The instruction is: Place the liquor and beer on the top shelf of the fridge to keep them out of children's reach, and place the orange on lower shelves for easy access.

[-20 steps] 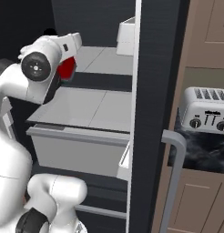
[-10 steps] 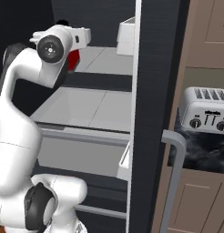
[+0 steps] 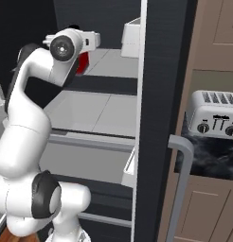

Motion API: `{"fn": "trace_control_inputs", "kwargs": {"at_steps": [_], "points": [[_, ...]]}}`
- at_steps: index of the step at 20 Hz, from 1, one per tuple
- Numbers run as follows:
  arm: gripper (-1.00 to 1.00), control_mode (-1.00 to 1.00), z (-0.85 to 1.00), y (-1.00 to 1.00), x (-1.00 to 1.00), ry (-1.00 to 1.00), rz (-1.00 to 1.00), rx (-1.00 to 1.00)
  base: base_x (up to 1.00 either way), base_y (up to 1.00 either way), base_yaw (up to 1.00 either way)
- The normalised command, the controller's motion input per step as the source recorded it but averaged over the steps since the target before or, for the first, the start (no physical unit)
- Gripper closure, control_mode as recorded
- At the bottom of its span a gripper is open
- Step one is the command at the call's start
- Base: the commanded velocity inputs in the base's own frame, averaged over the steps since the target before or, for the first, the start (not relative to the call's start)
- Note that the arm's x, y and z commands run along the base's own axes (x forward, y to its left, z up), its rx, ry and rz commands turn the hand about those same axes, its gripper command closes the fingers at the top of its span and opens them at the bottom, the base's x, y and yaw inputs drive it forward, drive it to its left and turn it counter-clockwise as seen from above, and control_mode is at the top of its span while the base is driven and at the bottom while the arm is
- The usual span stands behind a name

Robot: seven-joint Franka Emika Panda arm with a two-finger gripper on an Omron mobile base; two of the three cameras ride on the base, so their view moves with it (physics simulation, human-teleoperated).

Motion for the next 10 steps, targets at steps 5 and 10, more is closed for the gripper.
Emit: {"fn": "trace_control_inputs", "kwargs": {"at_steps": [5,10], "points": [[1.0,-1.0,-0.29,0.0,0.44,0.05,-0.02,-0.02,0.0,0.0,0.0],[1.0,-1.0,-0.3,0.0,0.45,0.05,-0.01,-0.03,0.0,0.0,0.0]]}}
